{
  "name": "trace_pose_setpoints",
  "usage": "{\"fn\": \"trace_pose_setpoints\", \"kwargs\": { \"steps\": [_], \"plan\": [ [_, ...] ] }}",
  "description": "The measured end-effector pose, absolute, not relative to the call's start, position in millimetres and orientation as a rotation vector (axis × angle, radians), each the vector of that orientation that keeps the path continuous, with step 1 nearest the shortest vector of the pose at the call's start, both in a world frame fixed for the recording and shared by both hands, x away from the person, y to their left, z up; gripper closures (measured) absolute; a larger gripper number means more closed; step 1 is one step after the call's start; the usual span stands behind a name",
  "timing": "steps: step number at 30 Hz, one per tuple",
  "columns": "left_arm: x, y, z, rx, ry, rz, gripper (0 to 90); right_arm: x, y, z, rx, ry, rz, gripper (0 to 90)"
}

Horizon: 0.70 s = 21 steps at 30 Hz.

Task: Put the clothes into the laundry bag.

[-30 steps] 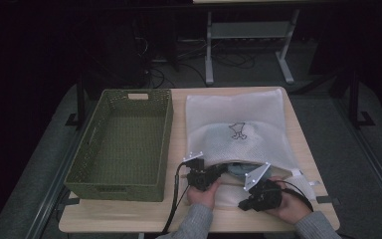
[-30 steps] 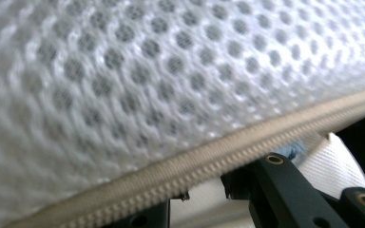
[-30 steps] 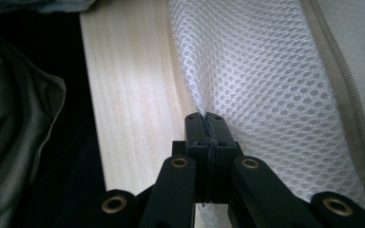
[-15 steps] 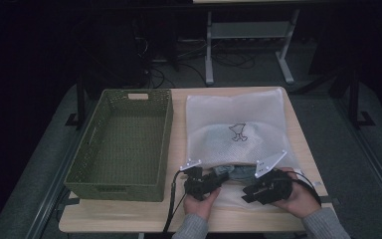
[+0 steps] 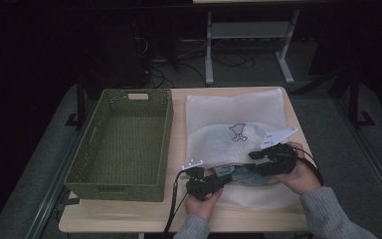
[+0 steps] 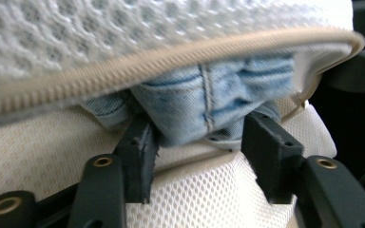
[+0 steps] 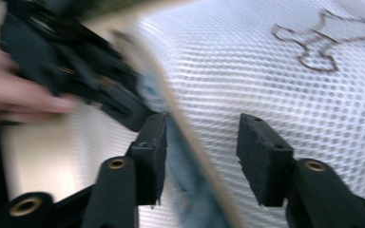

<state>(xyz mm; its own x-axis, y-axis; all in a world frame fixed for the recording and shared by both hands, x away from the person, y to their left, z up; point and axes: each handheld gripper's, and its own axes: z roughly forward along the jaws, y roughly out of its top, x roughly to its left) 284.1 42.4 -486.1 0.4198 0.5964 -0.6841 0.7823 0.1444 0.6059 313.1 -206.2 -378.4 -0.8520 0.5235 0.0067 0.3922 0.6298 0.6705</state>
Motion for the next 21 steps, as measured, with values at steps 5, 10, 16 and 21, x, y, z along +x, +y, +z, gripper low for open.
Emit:
{"fn": "trace_pose_setpoints", "kwargs": {
  "steps": [5,10,16,21],
  "plan": [
    [289.8,41.7,-485.9,1.528,1.273,-0.214,70.6,321.2,-197.2,-392.2,0.793,2.751,0.93,89.6],
    [287.7,41.9,-484.4,1.534,1.261,-0.19,71.9,317.0,-197.7,-394.1,0.745,2.794,0.96,75.5],
    [285.5,44.0,-484.3,1.543,1.26,-0.194,64.9,314.5,-199.8,-388.8,0.743,2.692,0.993,50.2],
    [286.7,45.0,-484.2,1.541,1.264,-0.2,66.9,321.6,-188.6,-399.0,0.741,2.642,0.907,55.4]
  ]
}}
